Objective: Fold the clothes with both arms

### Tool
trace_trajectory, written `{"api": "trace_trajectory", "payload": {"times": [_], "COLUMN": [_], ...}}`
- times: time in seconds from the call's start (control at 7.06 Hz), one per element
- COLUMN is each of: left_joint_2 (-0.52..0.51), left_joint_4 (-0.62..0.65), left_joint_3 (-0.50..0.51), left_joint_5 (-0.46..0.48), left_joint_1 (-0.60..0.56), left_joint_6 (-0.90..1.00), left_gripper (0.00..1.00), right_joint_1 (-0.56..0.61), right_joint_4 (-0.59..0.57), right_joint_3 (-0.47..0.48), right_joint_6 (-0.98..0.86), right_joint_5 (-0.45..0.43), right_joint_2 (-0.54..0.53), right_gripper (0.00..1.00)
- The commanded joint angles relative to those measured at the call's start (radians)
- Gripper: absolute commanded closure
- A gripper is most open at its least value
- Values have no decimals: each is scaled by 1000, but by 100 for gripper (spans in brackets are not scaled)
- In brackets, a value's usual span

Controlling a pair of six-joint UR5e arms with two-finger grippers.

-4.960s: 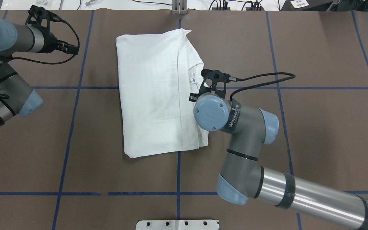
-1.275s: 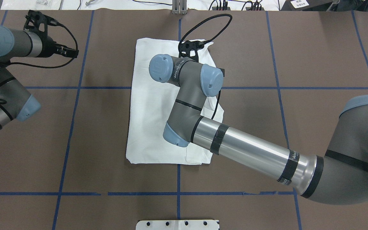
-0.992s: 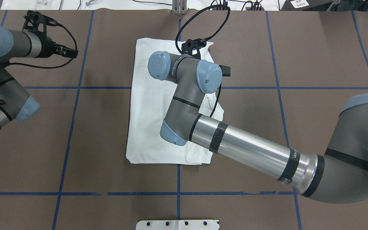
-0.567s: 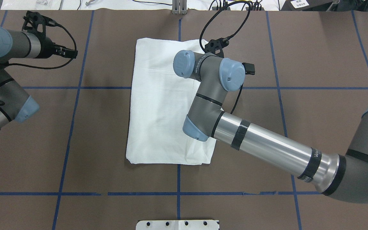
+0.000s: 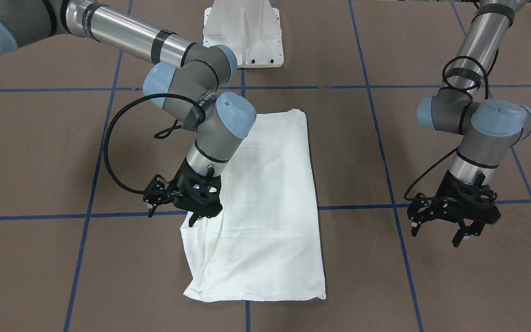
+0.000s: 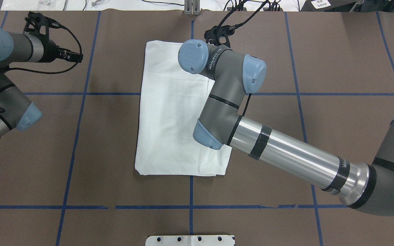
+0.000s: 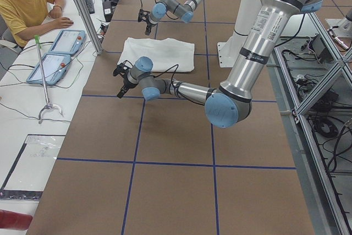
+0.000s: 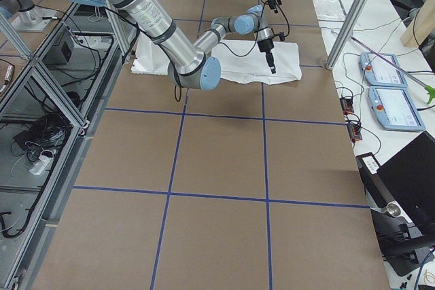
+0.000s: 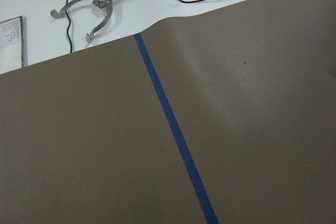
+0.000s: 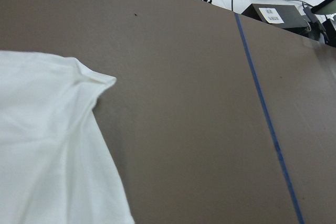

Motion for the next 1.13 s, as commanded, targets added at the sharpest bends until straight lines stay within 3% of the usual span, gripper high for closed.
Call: {"api": "trace_trajectory", "payload": {"times": [0.0,0.28,0.99], "left_joint_2": [0,0,2], "left_joint_4": [-1,-1,-1], "left_joint_3": [10,13,16], "left_joint_5": [0,0,0], "left_joint_1": [2,2,4], "left_joint_6": [3,2,3], "left_gripper": [0,0,0], "right_joint_1": [0,-18,-49], "right_joint_4": [169,276,216], "right_joint_3": [-170,-324,-340], "right_joint_6": [74,82,61], "right_joint_5": [-5,-63,-73], "right_joint_2": [87,116,118], "right_gripper": [0,0,0]}}
